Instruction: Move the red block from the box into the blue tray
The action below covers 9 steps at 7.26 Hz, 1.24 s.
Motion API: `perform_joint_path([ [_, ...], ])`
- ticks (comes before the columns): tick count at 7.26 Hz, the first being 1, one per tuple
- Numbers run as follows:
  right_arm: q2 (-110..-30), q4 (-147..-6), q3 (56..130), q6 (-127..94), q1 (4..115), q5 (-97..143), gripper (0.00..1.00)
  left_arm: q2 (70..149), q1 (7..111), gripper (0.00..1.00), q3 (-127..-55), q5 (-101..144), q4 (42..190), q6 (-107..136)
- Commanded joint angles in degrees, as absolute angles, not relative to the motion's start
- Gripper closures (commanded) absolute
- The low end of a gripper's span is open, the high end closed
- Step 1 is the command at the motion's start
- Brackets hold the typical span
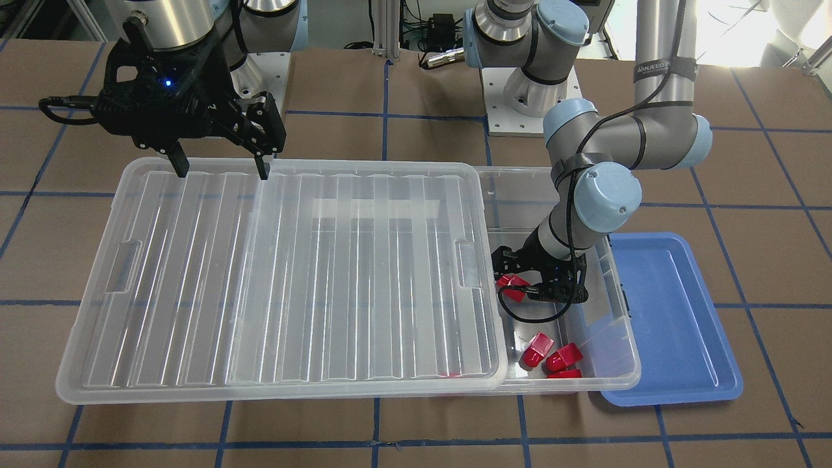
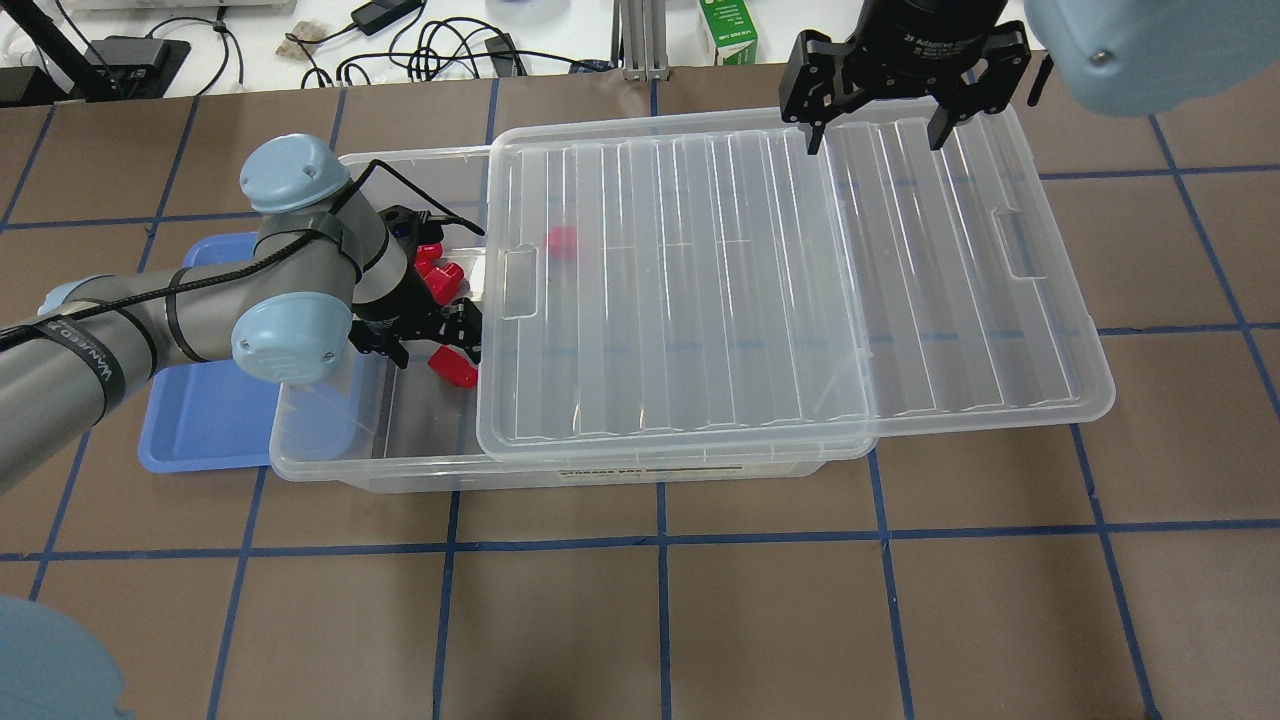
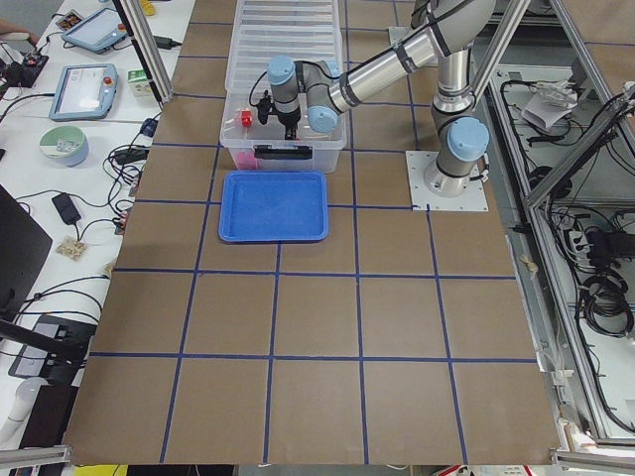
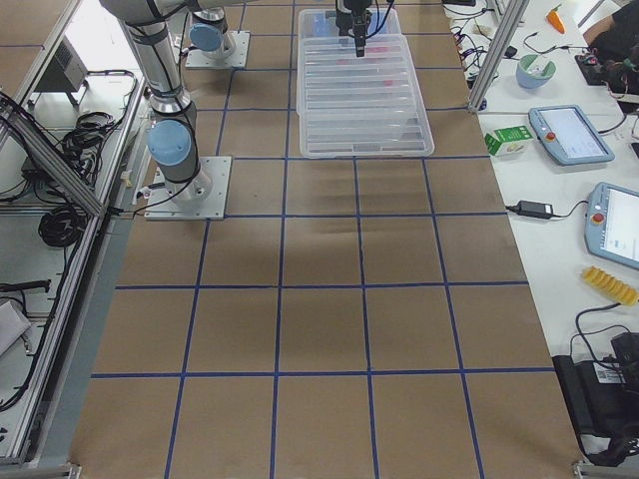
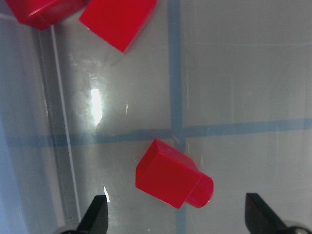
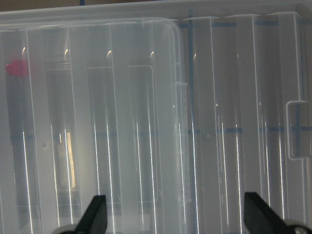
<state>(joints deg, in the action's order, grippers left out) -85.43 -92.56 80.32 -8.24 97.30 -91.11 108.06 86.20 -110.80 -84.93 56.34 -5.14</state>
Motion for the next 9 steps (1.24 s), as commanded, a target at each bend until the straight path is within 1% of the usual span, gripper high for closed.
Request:
perform_joint_path([
  [1,-85.4,-92.5,80.3,-8.2,97.3,-91.1,0.0,108.7,86.0,0.0,-110.7,-84.9,56.3,-3.0],
  [3,-85.4,-92.5,80.3,-8.2,97.3,-91.1,0.0,108.8,86.0,0.0,-110.1,-85.1,56.3,4.9],
  [7,-85.4,-92.2,80.4,-8.1,97.1,-91.1,0.0,110.0,86.2,0.0,-110.7,-85.2,56.2,33.5],
  [9,-85.4,-92.2,80.4,-8.1,97.1,-91.1,0.0,110.0,87.0,0.0,-110.4,-85.5,56.2,37.9],
])
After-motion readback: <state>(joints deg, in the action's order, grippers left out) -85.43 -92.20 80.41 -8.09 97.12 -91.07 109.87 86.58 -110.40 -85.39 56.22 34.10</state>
